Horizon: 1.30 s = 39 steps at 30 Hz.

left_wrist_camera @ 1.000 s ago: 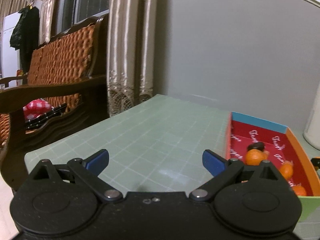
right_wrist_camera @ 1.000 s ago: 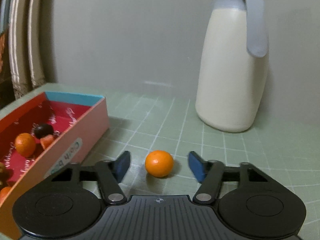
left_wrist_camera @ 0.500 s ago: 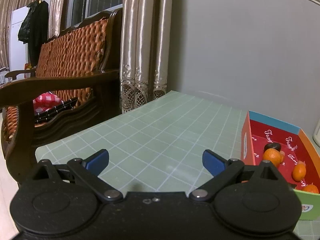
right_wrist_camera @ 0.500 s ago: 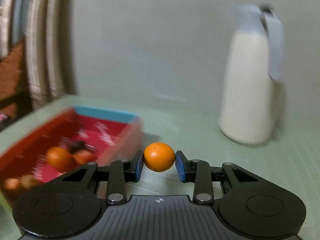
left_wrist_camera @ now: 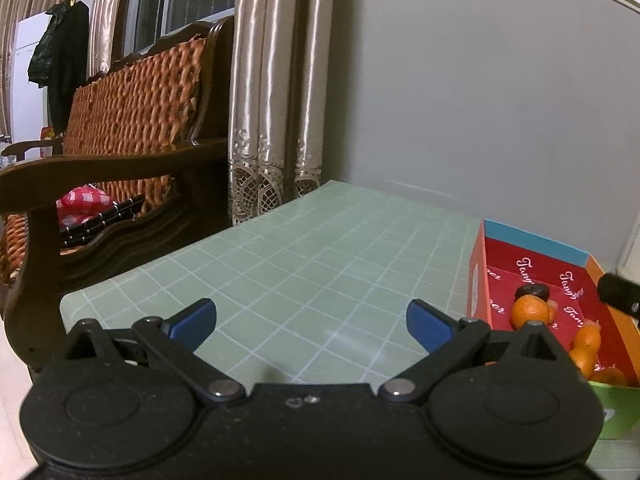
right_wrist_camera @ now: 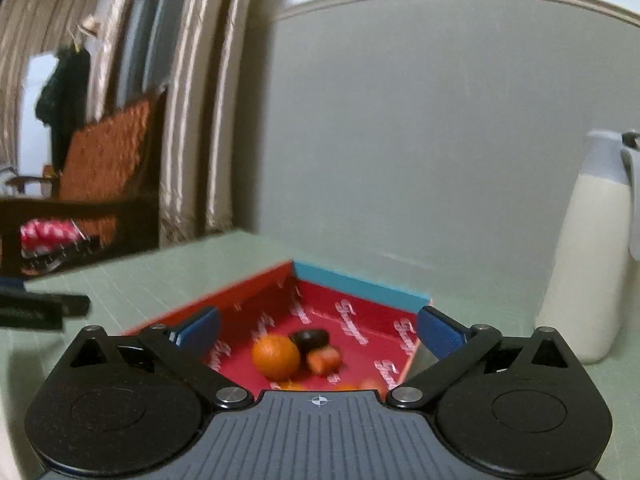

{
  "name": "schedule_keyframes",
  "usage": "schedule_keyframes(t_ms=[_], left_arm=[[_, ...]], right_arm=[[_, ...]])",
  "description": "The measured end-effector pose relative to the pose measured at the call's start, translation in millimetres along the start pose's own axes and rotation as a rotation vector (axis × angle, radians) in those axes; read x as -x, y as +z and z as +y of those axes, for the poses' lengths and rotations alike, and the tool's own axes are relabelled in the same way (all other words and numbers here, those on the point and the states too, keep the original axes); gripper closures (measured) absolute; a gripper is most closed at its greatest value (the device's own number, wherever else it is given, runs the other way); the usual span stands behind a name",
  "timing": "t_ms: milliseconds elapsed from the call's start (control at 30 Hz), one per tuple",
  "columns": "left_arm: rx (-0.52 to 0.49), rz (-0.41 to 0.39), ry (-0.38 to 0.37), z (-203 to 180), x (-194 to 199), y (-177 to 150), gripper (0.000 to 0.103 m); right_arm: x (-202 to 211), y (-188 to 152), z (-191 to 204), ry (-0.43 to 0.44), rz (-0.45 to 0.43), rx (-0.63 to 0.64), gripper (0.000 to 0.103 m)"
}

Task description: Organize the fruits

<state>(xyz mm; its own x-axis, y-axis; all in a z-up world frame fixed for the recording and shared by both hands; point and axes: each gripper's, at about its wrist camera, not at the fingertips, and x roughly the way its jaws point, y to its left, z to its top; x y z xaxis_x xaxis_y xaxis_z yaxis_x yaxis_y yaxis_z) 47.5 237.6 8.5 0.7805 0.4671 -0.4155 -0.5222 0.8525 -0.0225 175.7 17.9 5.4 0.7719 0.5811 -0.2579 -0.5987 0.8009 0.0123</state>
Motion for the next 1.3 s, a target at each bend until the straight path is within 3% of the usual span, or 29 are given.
schedule_keyframes(t_ms=[300, 633, 933, 1300], left_arm=[[-0.024, -0.015, -0.035, -16, 8, 1, 0.007], [-0.047, -0.075, -0.162, -73, 37, 8, 0.006], [-0.11, -0.12, -0.29, -107, 110, -3, 0.006], [-0.145, -0.193, -0.306, -97, 183, -28, 0.006]], right_arm=[[18, 6, -20, -0.035, -0.017, -0.029, 0.0], [109, 15, -61, -0.123, -0.064, -0.088, 0.0], [195, -4, -86, -0.223, -0.041, -0.114, 0.0], [253, -27, -59, -0.214, -0.05, -0.078, 0.0]])
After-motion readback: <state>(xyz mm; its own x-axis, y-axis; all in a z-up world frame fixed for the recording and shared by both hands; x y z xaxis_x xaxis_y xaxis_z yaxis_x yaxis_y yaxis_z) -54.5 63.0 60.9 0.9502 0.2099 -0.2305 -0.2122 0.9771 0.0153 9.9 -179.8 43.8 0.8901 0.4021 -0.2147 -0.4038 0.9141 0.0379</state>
